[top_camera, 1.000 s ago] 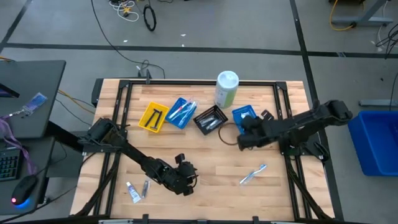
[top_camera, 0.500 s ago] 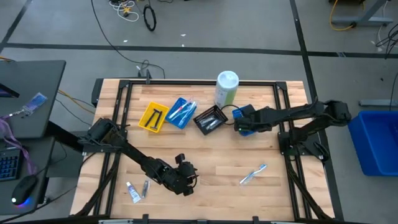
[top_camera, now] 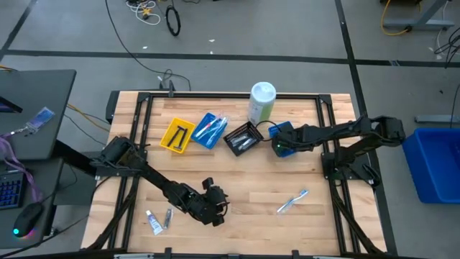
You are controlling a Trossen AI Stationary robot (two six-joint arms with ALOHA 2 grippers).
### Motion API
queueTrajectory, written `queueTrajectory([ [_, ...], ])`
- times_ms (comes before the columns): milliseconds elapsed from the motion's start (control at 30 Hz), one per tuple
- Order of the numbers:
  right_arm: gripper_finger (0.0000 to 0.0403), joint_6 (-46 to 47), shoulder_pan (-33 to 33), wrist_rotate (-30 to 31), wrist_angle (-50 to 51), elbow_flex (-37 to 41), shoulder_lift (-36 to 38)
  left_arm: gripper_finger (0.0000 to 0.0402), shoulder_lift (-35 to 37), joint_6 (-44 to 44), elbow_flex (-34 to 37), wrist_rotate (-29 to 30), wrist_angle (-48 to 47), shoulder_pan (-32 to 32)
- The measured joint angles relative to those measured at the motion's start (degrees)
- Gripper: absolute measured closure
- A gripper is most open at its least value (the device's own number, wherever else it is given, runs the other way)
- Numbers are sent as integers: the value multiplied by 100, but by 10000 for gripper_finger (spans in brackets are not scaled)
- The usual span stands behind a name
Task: Pick & Place Travel size toiletries
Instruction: Put the white toothpaste into the right blue basket, then put the blue toothbrush into the left blue basket
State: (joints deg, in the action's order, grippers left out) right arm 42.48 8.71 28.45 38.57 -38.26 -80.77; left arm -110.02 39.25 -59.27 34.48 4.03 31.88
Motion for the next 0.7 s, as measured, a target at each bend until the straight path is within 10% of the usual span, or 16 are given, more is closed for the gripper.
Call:
queueTrajectory([
  [700, 133, -1042, -264, -1263, 162, -1500, 256, 267, 7, 601, 0, 32, 388, 3],
])
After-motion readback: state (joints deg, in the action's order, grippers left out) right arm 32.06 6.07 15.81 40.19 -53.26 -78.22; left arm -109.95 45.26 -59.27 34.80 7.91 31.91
